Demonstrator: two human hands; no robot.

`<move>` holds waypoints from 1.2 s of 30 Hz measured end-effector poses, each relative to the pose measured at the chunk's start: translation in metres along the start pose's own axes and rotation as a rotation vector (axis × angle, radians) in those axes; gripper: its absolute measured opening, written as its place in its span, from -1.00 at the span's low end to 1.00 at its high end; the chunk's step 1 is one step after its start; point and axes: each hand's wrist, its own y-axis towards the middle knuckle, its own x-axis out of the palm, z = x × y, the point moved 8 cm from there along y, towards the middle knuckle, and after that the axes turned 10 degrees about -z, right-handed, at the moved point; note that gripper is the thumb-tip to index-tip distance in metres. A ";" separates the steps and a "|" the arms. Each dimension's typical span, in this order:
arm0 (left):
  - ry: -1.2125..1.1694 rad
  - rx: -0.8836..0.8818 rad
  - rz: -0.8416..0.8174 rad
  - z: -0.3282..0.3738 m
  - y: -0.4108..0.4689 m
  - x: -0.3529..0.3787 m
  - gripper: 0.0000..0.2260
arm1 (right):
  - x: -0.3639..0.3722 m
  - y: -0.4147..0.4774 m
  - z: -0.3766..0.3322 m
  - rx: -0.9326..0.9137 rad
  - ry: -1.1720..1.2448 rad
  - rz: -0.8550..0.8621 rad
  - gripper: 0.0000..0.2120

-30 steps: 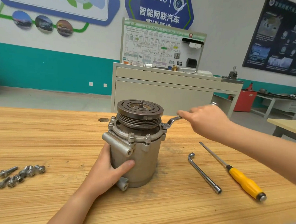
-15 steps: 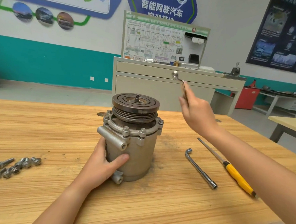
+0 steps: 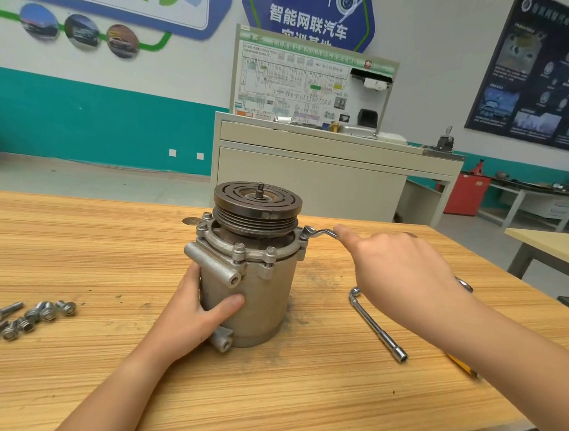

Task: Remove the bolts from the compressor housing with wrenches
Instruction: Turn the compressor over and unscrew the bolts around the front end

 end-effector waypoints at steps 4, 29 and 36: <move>-0.011 0.000 0.000 0.000 0.000 0.000 -0.57 | -0.009 0.004 -0.014 -0.037 -0.073 -0.058 -0.34; 0.053 -0.023 0.014 -0.006 0.003 -0.005 -0.54 | 0.003 0.080 0.001 -0.419 0.043 0.667 -0.81; 0.049 -0.036 0.027 -0.006 0.002 -0.007 -0.54 | 0.017 0.097 -0.004 -0.265 0.562 0.556 -0.84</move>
